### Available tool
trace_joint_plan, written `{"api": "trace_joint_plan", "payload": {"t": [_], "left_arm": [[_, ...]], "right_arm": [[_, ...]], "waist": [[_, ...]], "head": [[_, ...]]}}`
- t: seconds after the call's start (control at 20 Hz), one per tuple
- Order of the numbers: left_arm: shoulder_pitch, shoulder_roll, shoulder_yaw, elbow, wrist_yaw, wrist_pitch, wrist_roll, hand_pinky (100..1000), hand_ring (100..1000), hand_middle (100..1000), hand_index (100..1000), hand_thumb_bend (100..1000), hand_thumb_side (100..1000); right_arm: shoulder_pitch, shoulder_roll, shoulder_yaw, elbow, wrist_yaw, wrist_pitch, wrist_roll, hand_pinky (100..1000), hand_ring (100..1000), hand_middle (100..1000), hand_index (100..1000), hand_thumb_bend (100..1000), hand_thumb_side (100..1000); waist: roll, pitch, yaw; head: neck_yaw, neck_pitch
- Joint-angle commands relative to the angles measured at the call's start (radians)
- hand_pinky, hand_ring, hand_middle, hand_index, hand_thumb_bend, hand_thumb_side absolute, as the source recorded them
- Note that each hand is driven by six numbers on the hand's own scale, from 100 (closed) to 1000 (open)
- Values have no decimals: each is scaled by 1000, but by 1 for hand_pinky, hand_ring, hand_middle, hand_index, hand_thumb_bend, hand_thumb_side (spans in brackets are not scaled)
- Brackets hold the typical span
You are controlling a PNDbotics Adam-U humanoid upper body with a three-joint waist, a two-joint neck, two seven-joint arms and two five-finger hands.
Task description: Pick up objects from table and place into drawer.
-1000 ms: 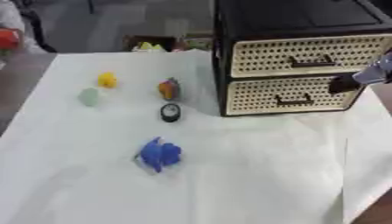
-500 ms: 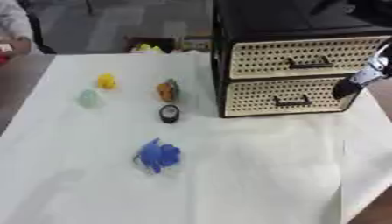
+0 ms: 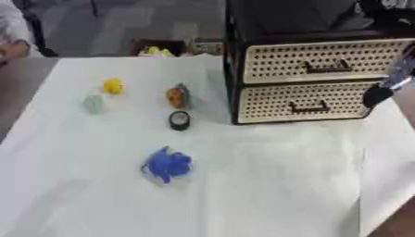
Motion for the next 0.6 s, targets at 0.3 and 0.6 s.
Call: {"api": "trace_joint_plan", "payload": {"t": [0.3, 0.6], "left_arm": [[-11, 28, 2, -15, 6, 2, 0, 708, 758, 743, 819, 100, 799], [-12, 29, 2, -15, 8, 3, 1, 708, 759, 743, 819, 100, 799]], "right_arm": [[10, -58, -19, -17, -41, 39, -28, 100, 100, 100, 817, 1000, 541], [51, -72, -19, -42, -46, 150, -69, 100, 100, 100, 815, 1000, 541]], "waist": [[-6, -17, -3], [-6, -18, -2]], "head": [[0, -17], [0, -17]]}}
